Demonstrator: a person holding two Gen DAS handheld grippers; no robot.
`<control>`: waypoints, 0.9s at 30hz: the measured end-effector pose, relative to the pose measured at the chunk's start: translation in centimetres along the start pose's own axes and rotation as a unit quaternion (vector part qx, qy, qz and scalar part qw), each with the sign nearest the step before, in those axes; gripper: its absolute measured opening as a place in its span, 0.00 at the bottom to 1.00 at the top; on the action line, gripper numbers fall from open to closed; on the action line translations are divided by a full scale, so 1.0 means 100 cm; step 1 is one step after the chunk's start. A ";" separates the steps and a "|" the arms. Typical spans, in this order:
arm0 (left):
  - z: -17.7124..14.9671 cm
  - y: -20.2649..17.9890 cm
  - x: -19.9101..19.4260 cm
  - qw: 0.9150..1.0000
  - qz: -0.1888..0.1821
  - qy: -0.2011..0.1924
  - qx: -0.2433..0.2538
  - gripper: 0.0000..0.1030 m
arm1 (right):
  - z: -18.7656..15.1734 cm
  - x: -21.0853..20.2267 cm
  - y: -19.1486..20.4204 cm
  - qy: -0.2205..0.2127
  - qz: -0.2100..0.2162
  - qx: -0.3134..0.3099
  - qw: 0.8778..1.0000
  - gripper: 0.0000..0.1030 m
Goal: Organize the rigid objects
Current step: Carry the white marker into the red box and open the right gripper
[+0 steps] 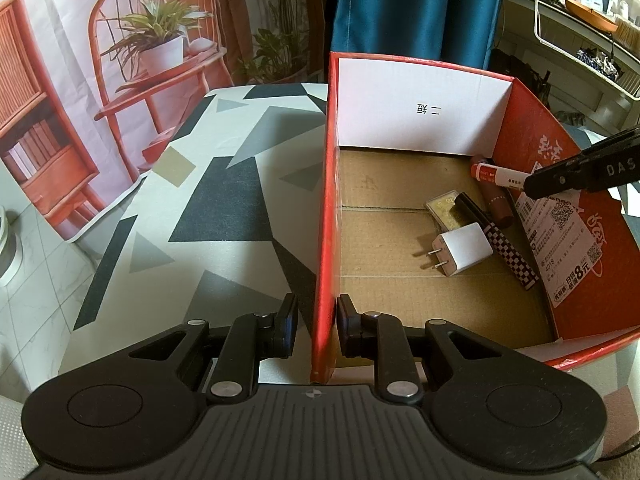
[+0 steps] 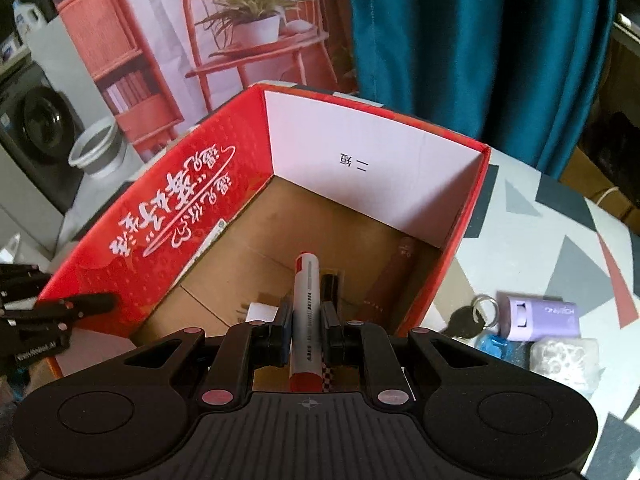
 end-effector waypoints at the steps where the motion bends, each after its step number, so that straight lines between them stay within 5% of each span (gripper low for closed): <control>1: 0.000 0.000 0.000 1.000 0.000 0.000 0.000 0.23 | 0.000 0.000 0.002 0.000 -0.002 -0.005 1.000 0.13; 27: 0.000 0.000 0.000 1.000 -0.001 -0.001 -0.001 0.23 | -0.002 -0.002 0.002 0.000 0.000 -0.012 1.000 0.14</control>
Point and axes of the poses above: each gripper's, at about its wrist camera, not at the fingertips, and x roughly the way its jaws point, y to its left, z to its top, the point moved 8 cm from there along x, roughly the way its jaws point, and after that the axes turned 10 degrees about -z, right-handed, at the moved point
